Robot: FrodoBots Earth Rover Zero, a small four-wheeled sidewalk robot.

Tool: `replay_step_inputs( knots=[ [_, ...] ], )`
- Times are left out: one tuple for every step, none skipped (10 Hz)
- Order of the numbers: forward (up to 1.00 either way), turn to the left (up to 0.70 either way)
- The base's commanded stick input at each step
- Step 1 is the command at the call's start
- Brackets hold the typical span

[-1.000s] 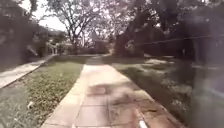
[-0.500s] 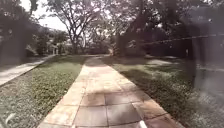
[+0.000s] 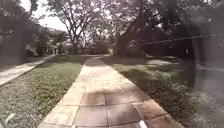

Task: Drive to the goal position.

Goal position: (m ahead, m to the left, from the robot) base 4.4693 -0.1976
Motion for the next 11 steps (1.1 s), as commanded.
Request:
replay_step_inputs(
  knots=[
    [0.7,0.0],
    [0.7,0.0],
    [0.7,0.0],
    [0.7,0.0],
    [0.7,0.0],
    [0.7,0.0],
    [0.7,0.0],
    [0.7,0.0],
    [0.7,0.0],
    [0.7,0.0],
    [0.7,0.0]
  ],
)
